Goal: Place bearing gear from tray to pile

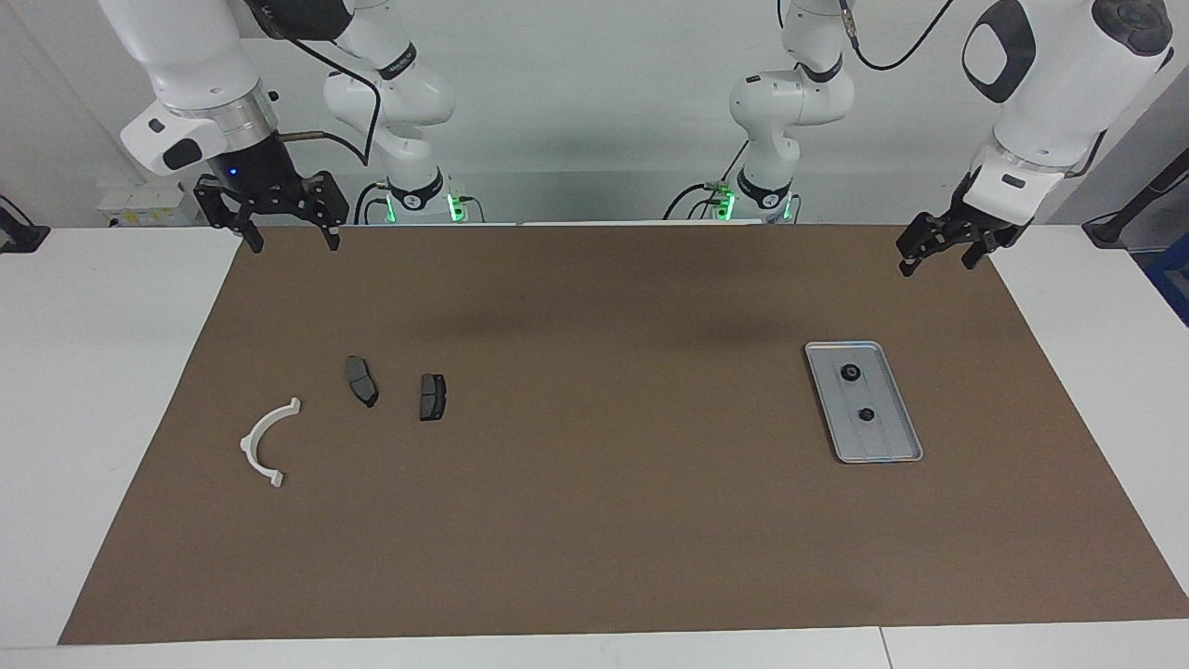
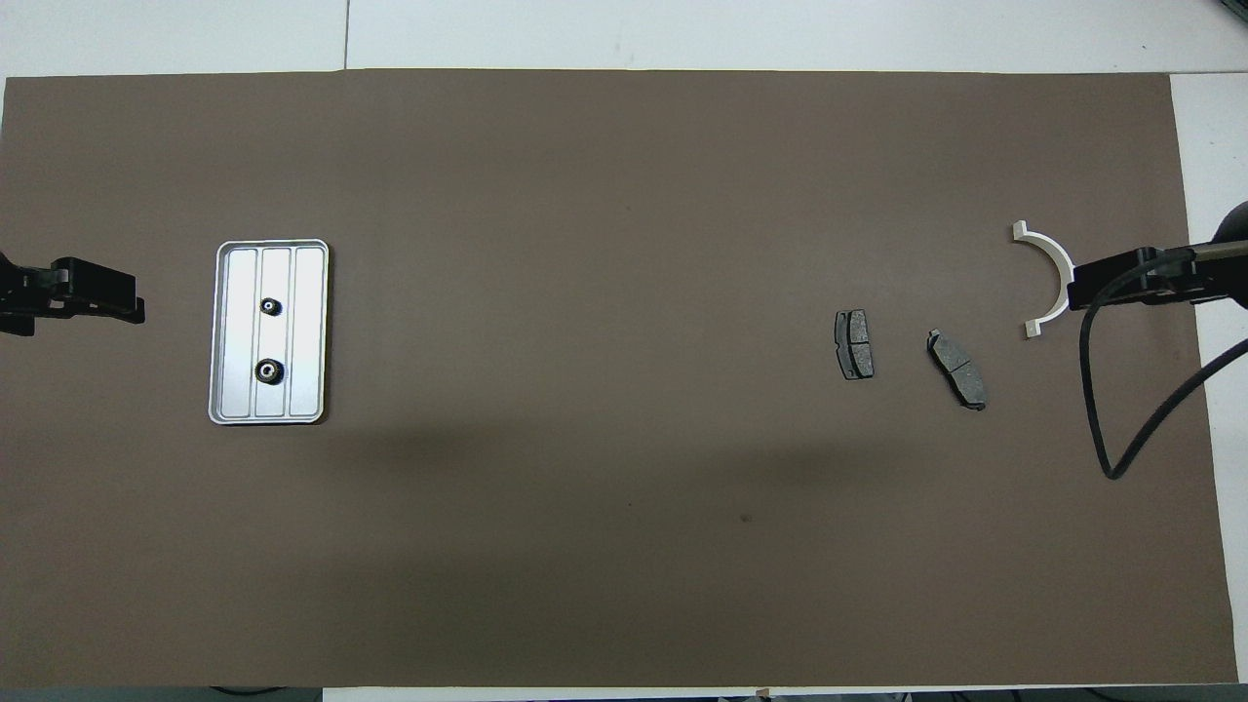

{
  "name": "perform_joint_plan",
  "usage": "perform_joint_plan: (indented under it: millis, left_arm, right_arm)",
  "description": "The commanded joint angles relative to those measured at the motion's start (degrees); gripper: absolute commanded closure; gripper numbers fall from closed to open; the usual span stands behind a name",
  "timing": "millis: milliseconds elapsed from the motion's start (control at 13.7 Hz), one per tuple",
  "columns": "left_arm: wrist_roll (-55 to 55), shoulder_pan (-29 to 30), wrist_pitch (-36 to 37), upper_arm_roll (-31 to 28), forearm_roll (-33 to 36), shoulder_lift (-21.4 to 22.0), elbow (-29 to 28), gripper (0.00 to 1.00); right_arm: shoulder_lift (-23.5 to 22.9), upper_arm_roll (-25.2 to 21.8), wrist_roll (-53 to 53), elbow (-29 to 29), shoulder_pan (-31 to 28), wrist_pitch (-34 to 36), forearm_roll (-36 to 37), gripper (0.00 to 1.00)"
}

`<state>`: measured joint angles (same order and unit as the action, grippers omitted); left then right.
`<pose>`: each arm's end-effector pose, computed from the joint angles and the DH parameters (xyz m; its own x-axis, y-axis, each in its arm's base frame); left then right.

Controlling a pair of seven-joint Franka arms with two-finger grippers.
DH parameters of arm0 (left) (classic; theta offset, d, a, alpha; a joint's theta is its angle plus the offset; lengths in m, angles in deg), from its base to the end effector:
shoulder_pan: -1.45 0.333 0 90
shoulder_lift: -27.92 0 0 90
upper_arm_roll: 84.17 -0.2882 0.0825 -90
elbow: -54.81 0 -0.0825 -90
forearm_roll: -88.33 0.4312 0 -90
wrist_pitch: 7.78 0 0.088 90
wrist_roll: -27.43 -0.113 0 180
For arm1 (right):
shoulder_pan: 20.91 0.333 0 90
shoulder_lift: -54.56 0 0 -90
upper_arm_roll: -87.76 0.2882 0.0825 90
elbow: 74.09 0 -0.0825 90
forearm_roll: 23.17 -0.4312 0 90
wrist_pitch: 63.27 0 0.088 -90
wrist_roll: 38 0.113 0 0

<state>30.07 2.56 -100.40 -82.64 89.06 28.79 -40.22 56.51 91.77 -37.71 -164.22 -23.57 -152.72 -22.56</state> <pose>0.5991 -0.0031 0.5581 0.9989 0.0382 -0.0263 0.0378 -0.9992 -0.0143 0.5914 0.0134 0.6089 0.9996 0.0184 0.0221 0.0181 -0.9998 0.0129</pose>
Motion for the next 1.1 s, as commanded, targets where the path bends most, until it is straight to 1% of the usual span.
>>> perform_joint_plan:
  millis: [0,1025]
  left_arm:
    - [-0.8,0.65,0.69,0.32,0.23,0.53,0.37,0.0]
    - [-2.2,-0.05,-0.02,0.4,0.58,0.88,-0.77,0.0]
  right_arm:
    - [-0.1,-0.22,-1.7,0.22,-0.07,-0.46,-0.96,0.0]
    - [-0.19,-0.05,-1.7,0.22,-0.15,-0.46,-1.05,0.0]
